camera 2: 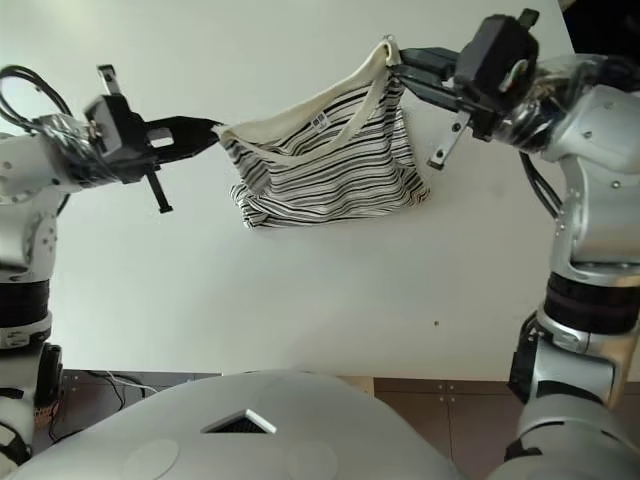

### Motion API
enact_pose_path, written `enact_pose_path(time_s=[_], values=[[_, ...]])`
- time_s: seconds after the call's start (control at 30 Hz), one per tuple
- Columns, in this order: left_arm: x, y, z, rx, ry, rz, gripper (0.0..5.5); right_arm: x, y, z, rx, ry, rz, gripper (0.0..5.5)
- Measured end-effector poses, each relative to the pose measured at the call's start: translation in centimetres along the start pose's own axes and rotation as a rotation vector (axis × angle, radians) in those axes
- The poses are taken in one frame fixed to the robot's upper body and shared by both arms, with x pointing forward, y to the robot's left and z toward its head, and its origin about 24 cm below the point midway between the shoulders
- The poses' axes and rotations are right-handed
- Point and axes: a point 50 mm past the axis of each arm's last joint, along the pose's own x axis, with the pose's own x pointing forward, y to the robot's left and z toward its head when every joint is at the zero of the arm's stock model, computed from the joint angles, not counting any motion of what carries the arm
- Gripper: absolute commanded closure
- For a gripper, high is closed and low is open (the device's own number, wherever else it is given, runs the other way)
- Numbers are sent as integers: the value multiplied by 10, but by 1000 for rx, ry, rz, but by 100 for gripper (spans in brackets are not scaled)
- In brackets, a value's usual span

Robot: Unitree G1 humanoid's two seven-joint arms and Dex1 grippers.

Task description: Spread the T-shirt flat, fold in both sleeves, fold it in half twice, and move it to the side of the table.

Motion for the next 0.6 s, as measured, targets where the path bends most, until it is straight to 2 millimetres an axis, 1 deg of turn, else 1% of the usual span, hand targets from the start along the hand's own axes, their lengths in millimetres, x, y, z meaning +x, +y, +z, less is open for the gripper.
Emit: enact_pose_path(time_s=[0.07,0.1,0.17,0.2,0.27,0.33,0.4,0.43,0.53,0.6], values=[[-7,2,17,14,-29,-4,540,-15,2,11,9,7,-2,538],[-13,3,29,22,-46,-11,540,-25,2,19,16,14,-2,538],[-22,3,52,42,-75,-33,540,-40,-3,36,20,3,-22,538],[-30,2,66,46,-89,-43,540,-50,-5,48,29,-13,-37,538],[-41,0,85,21,-122,-52,540,-64,-9,64,46,-46,-58,538],[-51,2,104,-19,-174,-46,540,-74,-11,81,59,-93,-66,538],[-60,11,134,5,-251,-27,540,-82,-18,105,33,-169,-83,538],[-64,15,146,13,-284,-23,540,-85,-21,114,24,-207,-87,538],[-76,27,175,9,-372,-14,540,-90,-25,133,28,-280,-72,538],[-85,29,191,1,-400,-28,540,-97,-27,144,33,-319,-64,538]])
